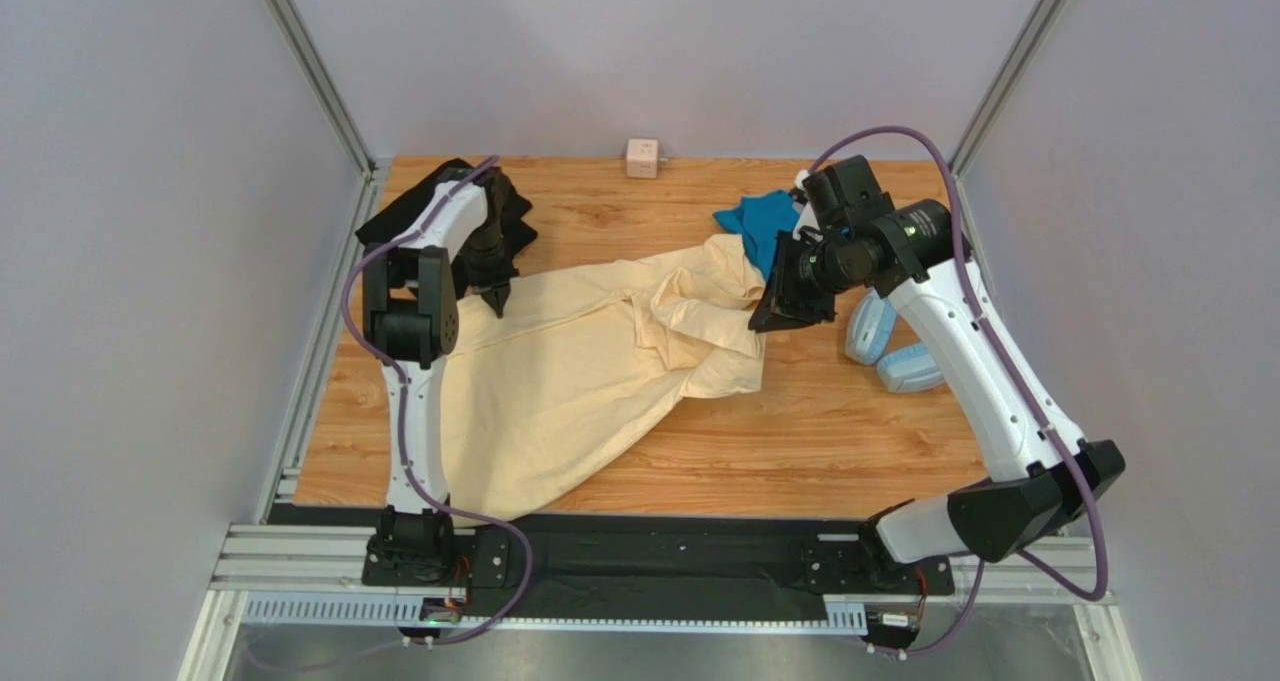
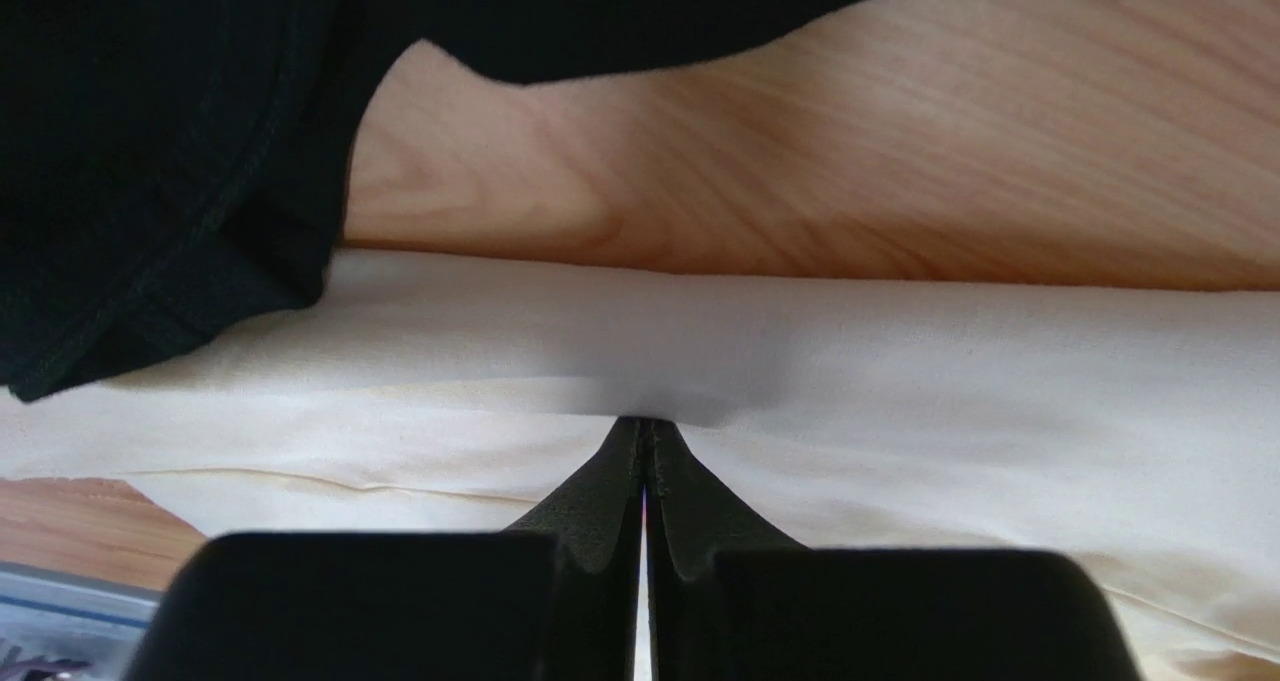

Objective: Fold and stack the t-shirts

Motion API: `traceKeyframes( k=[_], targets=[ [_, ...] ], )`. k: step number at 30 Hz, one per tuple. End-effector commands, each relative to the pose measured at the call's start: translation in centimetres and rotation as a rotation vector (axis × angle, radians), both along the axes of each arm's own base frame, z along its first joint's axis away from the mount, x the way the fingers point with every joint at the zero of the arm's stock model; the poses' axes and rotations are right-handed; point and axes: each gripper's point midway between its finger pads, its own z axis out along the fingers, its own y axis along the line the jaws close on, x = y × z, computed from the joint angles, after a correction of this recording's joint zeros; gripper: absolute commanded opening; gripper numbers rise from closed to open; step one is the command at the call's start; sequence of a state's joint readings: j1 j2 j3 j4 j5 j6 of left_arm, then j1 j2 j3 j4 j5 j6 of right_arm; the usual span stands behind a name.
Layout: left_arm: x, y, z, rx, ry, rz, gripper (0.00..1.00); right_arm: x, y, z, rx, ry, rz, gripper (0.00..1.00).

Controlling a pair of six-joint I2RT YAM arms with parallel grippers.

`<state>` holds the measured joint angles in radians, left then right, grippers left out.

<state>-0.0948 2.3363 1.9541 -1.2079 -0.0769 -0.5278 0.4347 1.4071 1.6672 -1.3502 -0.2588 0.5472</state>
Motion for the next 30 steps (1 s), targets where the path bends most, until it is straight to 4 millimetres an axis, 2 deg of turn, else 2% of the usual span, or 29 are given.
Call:
traceKeyframes(
  k=[1, 11, 15, 19, 23, 26, 29, 30],
  targets=[
    [1.1, 0.1, 0.1, 0.038, 0.031, -0.035, 0.0, 0.5, 0.4, 1.4, 0.046, 0.016, 0.028, 0.0],
    [3.0, -0.9, 1.4, 0.015, -0.006, -0.095, 0.0, 3.5, 0.7, 2.2, 0.077, 0.007, 0.011, 0.0],
    [3.4, -2.7, 0.1, -0.072, -0.003, -0.131, 0.0, 4.0, 0.8, 2.3, 0.097, 0.009, 0.003, 0.0],
    [4.7, -5.5, 0.3, -0.12, -0.068, -0.233, 0.0, 4.0, 0.9, 2.5, 0.113, 0.015, -0.004, 0.0],
    [5.1, -7.2, -0.1, -0.204, -0.075, -0.219, 0.0, 3.9, 0.9, 2.3, 0.117, 0.027, -0.01, 0.0],
    [5.0, -7.7, 0.4, -0.231, -0.082, -0.23, 0.0, 3.8, 0.9, 2.6, 0.118, 0.016, -0.012, 0.0],
    [5.2, -8.1, 1.8, -0.256, -0.112, -0.261, 0.0, 3.9, 0.8, 2.7, 0.12, 0.009, -0.015, 0.0],
    [5.2, -8.1, 2.9, -0.26, -0.132, -0.266, 0.0, 4.0, 0.9, 2.8, 0.124, 0.0, -0.013, 0.0]
  ],
)
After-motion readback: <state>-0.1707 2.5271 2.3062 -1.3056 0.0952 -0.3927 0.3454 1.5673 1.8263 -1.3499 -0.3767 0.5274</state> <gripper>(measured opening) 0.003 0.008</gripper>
